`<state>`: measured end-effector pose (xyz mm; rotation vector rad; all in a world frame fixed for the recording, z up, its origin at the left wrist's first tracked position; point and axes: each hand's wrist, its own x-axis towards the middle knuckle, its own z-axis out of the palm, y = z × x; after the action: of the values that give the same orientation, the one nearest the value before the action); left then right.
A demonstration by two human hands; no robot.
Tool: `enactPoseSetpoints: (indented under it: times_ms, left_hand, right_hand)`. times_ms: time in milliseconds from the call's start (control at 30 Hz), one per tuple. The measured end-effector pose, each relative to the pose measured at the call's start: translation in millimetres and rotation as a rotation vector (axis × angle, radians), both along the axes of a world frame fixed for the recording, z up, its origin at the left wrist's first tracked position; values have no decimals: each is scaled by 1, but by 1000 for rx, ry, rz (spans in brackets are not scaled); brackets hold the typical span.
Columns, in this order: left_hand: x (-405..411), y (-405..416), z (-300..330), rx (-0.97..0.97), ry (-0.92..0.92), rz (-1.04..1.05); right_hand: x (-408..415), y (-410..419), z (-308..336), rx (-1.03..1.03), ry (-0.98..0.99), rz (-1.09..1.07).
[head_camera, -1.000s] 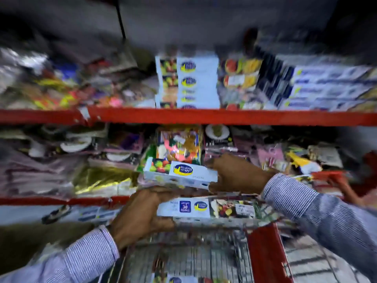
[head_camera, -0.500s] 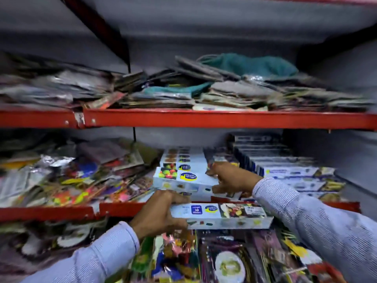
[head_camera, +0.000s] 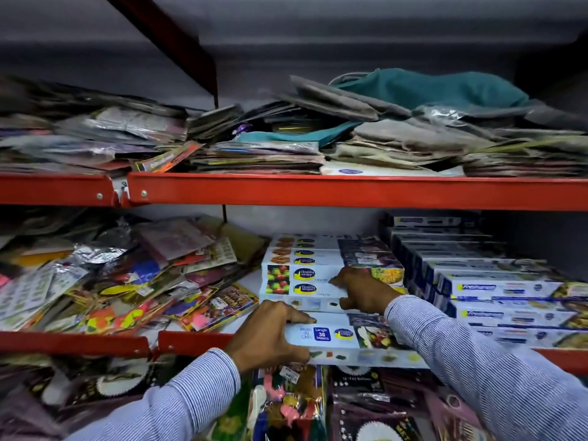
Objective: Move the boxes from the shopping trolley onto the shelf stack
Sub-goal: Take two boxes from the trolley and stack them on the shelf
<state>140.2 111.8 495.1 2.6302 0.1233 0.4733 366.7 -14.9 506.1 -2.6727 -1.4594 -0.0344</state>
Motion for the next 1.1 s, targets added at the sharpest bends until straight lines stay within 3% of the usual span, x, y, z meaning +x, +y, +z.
enactPoseSetpoints:
  times_ms: [367,633,967,1100]
  left_hand:
    - [18,11,3,-48,-15,18]
    - [59,24,2,-133,-10,14]
    - [70,30,-29,169,-154,125]
    - [66,31,-38,119,-196,98]
  right_hand:
    - [9,-2,5,233,24,-3]
    - [12,-30,19,196,142,96]
    - [1,-47,-16,279,156,83]
    - [-8,-52,-28,346,94,97]
